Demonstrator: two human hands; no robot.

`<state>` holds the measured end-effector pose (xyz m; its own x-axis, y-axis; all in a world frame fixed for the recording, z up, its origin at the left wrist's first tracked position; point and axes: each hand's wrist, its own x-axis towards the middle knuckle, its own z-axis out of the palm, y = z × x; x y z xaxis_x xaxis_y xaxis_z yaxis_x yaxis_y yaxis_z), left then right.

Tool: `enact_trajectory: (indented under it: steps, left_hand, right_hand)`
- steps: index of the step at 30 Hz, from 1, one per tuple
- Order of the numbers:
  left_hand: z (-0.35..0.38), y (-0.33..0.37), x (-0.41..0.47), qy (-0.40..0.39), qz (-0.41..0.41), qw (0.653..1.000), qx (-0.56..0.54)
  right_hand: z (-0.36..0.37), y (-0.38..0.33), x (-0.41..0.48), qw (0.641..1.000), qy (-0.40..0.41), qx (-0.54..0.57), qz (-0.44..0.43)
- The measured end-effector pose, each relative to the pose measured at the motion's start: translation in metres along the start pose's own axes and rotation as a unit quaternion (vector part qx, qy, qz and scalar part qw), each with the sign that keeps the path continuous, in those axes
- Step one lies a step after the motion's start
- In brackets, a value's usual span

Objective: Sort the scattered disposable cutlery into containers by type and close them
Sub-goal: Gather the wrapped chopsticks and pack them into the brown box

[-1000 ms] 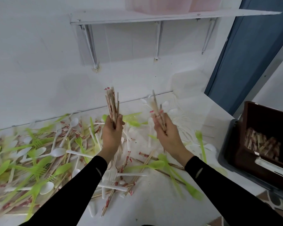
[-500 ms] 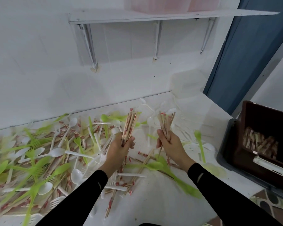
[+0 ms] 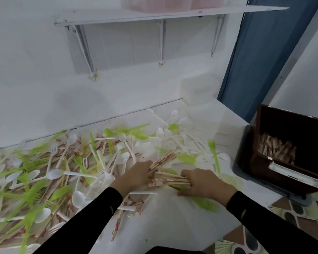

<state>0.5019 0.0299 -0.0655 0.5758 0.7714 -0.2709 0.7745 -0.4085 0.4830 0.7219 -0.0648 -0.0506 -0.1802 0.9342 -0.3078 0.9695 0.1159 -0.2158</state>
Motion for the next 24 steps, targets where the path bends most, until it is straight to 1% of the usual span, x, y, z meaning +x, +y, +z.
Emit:
enact_trajectory:
  steps: [2, 4, 8, 10, 13, 15, 17, 19, 21, 24]
  left_hand:
    - [0.002, -0.002, 0.000, 0.004, -0.008, 1.000, 0.023]
    - [0.003, -0.007, 0.000, 0.016, -0.015, 1.000, -0.002]
    - [-0.004, -0.013, -0.001, 0.074, -0.067, 0.987, -0.127]
    - [-0.015, -0.017, 0.001, 0.106, -0.092, 0.979, -0.150]
    - [-0.032, -0.030, 0.004, 0.150, -0.128, 0.966, -0.167]
    - [-0.037, -0.036, 0.006, 0.174, -0.140, 0.963, -0.151]
    - [-0.037, -0.034, 0.003, 0.197, -0.137, 0.964, -0.118]
    - [-0.032, -0.025, -0.003, 0.205, -0.107, 0.969, -0.090]
    - [-0.022, -0.021, -0.009, 0.194, -0.074, 0.974, -0.090]
    - [-0.007, -0.025, -0.019, 0.179, -0.061, 0.976, -0.107]
  right_hand:
    - [0.008, 0.005, -0.003, 1.000, -0.004, -0.009, 0.020]
    - [0.011, 0.007, -0.004, 0.999, 0.002, 0.001, 0.033]
    - [0.004, 0.011, -0.003, 0.998, 0.005, -0.015, 0.055]
    - [-0.008, 0.013, 0.001, 0.998, 0.005, -0.012, 0.067]
    - [-0.028, 0.018, 0.018, 0.994, 0.055, -0.006, 0.099]
    - [-0.035, 0.022, 0.029, 0.989, 0.078, 0.006, 0.123]
    - [-0.034, 0.026, 0.039, 0.988, 0.080, 0.013, 0.133]
    - [-0.029, 0.024, 0.041, 0.989, 0.082, 0.027, 0.124]
    - [-0.022, 0.016, 0.037, 0.990, 0.079, 0.064, 0.096]
    - [-0.005, 0.001, 0.026, 0.992, 0.047, 0.106, 0.040]
